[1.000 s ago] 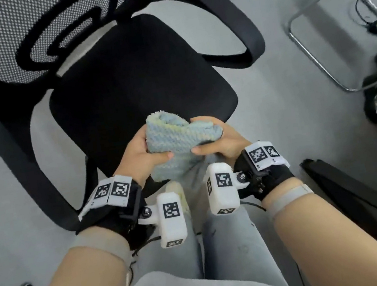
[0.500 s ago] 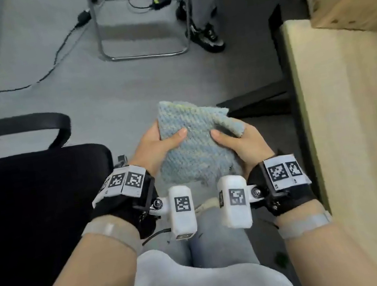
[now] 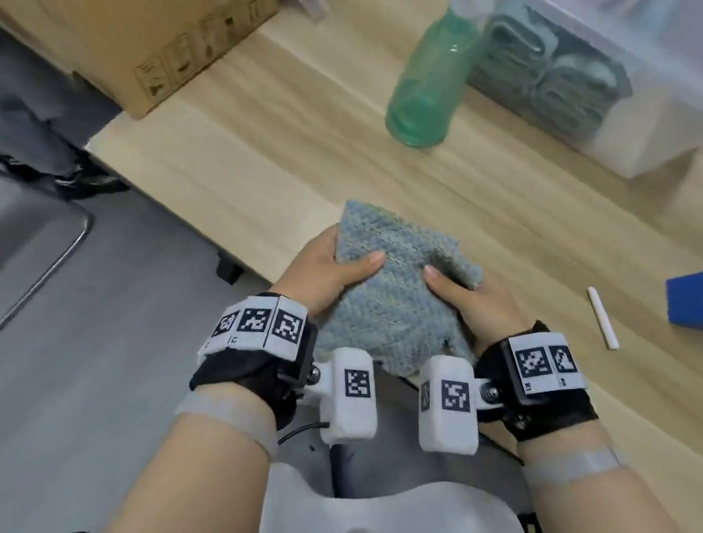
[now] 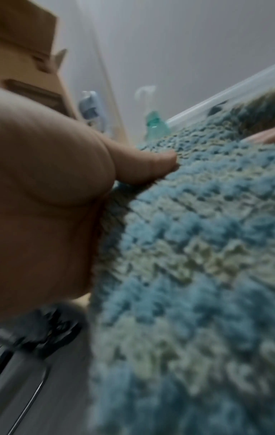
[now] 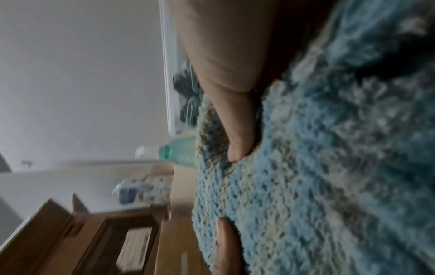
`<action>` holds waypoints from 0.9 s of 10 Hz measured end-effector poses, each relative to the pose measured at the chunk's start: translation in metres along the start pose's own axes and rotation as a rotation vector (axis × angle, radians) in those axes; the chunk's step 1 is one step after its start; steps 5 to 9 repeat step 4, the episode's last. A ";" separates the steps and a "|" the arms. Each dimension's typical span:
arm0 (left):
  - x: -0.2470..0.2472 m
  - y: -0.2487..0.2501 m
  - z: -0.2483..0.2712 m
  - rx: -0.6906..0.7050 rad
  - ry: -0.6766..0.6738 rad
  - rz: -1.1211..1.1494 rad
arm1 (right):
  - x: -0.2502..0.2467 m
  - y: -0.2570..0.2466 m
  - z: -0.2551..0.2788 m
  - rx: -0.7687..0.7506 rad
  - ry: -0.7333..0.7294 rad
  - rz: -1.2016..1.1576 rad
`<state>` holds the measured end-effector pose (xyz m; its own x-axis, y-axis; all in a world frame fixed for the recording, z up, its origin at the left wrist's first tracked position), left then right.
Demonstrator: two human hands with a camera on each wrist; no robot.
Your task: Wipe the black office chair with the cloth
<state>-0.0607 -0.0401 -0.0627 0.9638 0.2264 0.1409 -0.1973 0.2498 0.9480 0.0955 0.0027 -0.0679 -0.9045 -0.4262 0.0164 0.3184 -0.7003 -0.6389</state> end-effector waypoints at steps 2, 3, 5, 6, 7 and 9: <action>0.059 -0.012 -0.052 -0.067 -0.204 -0.187 | -0.066 0.017 -0.001 -0.050 0.306 -0.148; 0.068 -0.016 -0.067 -0.060 -0.265 -0.396 | -0.078 0.015 0.008 -0.049 0.422 -0.132; 0.070 -0.018 -0.076 -0.058 -0.251 -0.536 | -0.098 0.007 0.016 -0.069 0.563 -0.044; 0.070 -0.018 -0.076 -0.058 -0.251 -0.536 | -0.098 0.007 0.016 -0.069 0.563 -0.044; 0.070 -0.018 -0.076 -0.058 -0.251 -0.536 | -0.098 0.007 0.016 -0.069 0.563 -0.044; 0.070 -0.018 -0.076 -0.058 -0.251 -0.536 | -0.098 0.007 0.016 -0.069 0.563 -0.044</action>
Point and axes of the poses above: each hand's wrist, its own z-axis away from the middle knuckle, its own x-axis out of the palm, y = z × x, the point moved 6 cm from there along -z, towards the middle knuckle, and after that the axes turned 14 degrees about x, right-handed, at the moved point
